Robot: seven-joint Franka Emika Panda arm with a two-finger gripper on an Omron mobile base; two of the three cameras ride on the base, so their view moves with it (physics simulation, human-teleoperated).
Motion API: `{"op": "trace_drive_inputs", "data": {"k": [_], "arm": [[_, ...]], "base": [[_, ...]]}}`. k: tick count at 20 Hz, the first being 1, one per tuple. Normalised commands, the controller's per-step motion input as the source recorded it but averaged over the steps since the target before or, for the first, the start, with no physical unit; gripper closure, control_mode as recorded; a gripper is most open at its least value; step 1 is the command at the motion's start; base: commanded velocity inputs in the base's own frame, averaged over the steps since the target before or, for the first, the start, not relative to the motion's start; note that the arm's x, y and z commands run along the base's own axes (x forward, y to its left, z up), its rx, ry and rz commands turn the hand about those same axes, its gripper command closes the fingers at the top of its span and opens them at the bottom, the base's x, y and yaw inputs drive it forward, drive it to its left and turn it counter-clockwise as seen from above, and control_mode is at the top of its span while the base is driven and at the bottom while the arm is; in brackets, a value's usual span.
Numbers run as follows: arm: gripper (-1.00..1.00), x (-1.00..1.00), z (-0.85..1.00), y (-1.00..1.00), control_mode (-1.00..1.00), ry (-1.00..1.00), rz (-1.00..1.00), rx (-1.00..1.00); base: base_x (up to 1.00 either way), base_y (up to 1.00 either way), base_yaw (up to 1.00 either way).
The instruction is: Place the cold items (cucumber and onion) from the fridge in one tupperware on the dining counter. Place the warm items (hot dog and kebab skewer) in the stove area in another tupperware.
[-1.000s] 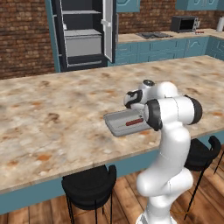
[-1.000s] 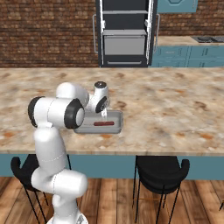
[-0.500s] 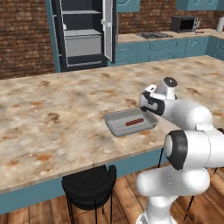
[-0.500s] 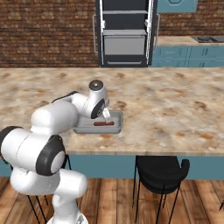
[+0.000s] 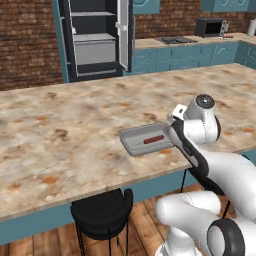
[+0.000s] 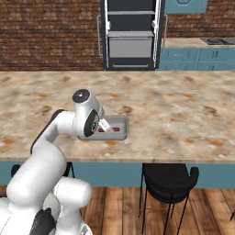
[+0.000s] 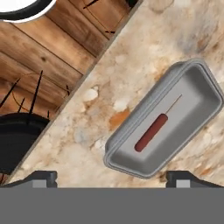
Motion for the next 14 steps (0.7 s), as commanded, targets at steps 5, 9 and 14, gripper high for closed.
{"op": "trace_drive_inputs", "data": {"k": [5,9,14], "arm": [[-1.0,-1.0,-0.04,0.37,-1.0,-0.02,0.19,-0.17],[-1.0,-0.18,-0.13,0.51,-1.0,0.0,0.04,-0.21],[-1.0,0.0,0.0,0.0,1.0,0.0,0.0,0.0]], "base": [[0.0,0.0,0.0],[0.0,0.0,0.0],[-0.54,-0.46,0.02]]}}
